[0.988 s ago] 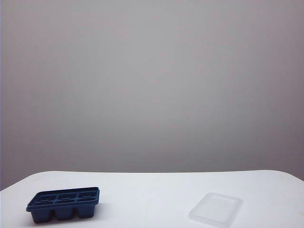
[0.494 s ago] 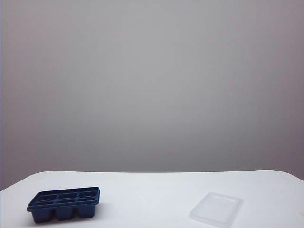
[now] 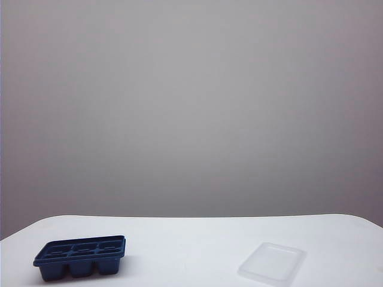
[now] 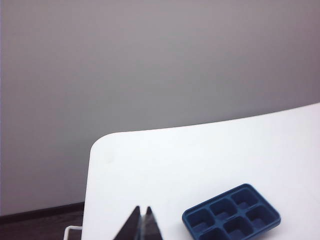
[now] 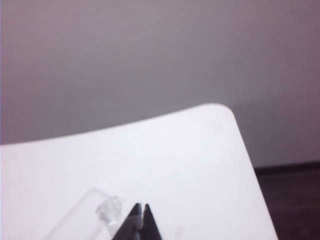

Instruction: Pick up the ice cube tray, remove its lid, and then place both the tray and the lid back on the table.

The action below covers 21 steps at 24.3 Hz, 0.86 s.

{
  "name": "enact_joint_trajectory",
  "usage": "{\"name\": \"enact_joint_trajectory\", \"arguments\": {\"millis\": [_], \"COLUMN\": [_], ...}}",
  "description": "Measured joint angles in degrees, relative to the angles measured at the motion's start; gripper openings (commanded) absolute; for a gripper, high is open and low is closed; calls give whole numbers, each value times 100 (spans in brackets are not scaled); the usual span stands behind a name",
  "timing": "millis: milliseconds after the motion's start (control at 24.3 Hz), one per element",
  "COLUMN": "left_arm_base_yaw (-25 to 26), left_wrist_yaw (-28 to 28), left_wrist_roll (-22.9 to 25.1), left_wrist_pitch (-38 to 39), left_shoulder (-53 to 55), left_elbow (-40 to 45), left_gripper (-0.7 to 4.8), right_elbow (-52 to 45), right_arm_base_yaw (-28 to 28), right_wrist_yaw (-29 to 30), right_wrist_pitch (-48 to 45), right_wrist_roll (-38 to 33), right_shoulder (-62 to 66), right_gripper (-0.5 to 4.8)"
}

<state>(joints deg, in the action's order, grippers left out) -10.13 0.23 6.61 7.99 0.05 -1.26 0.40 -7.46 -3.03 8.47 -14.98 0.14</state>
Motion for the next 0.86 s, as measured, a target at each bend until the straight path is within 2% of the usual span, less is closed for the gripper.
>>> {"name": "enact_joint_trajectory", "arguments": {"millis": [206,412,864], "left_arm_base_yaw": [0,7,7], "left_wrist_yaw": [2,-87,-87], "left_wrist_roll": [260,-90,-109], "left_wrist_pitch": [146,212,212], "left_shoulder": [0,-2,-2], "left_elbow": [94,87,87], "left_gripper": [-2,-2,-2], "right_elbow": [0,0,0], "right_arm_base_yaw": [0,0,0], "right_wrist_yaw": [0,7,11], "right_wrist_pitch": [205,208,208], "right_wrist_roll": [-26,-35,-35], "right_shoulder": [0,0,-2], "right_gripper": [-5,-4,-4]}}
